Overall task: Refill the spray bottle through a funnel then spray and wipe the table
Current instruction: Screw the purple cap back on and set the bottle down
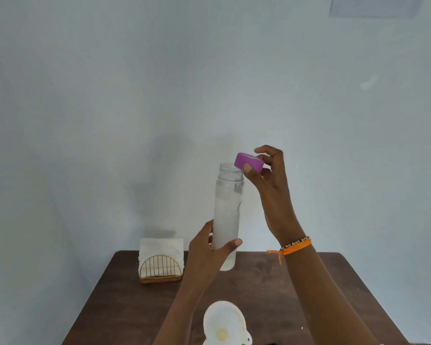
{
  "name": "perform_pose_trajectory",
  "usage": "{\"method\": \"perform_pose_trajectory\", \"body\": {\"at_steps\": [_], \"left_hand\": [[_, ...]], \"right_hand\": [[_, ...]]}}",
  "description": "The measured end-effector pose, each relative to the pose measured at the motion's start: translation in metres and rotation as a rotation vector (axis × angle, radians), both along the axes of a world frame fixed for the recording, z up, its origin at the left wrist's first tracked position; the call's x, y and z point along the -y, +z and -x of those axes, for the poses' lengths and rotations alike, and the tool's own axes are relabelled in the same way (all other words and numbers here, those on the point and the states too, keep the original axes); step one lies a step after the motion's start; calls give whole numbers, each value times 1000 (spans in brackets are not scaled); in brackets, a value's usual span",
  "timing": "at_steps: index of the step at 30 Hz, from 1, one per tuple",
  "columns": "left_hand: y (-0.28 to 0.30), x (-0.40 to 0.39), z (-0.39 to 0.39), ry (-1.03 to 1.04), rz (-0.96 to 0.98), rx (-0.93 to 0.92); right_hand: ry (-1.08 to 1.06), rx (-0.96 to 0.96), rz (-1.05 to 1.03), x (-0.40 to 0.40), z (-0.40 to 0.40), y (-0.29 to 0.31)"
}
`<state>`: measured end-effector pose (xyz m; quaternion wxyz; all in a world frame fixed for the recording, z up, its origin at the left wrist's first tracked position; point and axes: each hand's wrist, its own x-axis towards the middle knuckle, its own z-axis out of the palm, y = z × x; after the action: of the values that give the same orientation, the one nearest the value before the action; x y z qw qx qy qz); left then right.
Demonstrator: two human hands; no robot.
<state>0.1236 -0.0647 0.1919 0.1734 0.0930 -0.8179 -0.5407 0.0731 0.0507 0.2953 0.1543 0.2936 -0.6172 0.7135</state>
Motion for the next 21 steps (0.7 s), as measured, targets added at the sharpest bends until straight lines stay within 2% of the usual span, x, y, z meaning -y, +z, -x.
{"method": "perform_pose_trajectory", "body": {"at_steps": [5,11,14,19,21], "left_hand": [[12,-1,-5,-7,44,-21],[22,2,-10,-55,8,-74],[27,4,-13,-93,-41,-86],[29,4,-16,-146,-113,-103],[29,4,-15,-138,-129,-109]], "right_hand": [[36,-65,-187,-2,0,10],[188,-71,-152,-9,3,23],[237,-57,-198,-8,4,33],[242,-69,-313,-10,4,49],[164,-63,-344,-7,3,51]]}}
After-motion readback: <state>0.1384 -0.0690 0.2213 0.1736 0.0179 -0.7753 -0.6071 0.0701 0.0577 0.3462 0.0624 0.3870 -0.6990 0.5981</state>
